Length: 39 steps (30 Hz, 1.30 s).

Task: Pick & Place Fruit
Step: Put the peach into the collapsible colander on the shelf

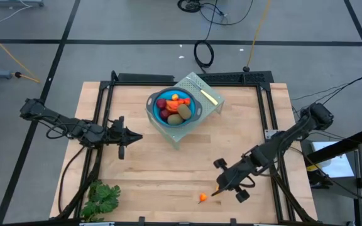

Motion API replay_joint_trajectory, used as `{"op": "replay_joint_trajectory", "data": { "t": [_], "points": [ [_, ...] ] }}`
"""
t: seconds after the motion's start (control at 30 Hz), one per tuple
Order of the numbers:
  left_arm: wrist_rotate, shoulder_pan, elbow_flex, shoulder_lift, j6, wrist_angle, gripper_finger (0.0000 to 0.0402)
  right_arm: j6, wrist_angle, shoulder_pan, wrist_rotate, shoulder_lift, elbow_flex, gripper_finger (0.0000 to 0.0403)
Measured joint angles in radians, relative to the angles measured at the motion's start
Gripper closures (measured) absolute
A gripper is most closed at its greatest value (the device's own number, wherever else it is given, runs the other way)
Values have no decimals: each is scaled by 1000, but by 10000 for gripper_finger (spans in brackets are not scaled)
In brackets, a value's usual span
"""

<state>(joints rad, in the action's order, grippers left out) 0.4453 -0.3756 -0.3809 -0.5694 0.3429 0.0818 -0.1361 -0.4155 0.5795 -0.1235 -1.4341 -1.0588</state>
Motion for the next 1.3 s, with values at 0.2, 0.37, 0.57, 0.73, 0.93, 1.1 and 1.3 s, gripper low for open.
{"op": "replay_joint_trajectory", "data": {
  "t": [0.2,0.37,0.57,0.73,0.93,1.1,1.3],
  "points": [
    [-1,0,0,0,-28,0,382,-18,-110,18,-2,-70,-66,403],
    [-1,0,0,0,-27,0,382,-83,-171,18,2,-100,-80,401],
    [-1,0,0,0,-27,-2,382,-92,-203,18,51,-101,-80,374],
    [-1,0,0,0,-26,-3,382,-153,-203,18,46,-101,-80,330],
    [-2,0,0,0,-26,-3,382,-242,-203,17,40,-101,-80,264],
    [-2,0,0,0,-26,-3,382,-249,-203,16,14,-101,-80,219],
    [-2,0,0,0,-26,-3,382,-249,-166,16,-11,-101,-80,202]
  ]
}}
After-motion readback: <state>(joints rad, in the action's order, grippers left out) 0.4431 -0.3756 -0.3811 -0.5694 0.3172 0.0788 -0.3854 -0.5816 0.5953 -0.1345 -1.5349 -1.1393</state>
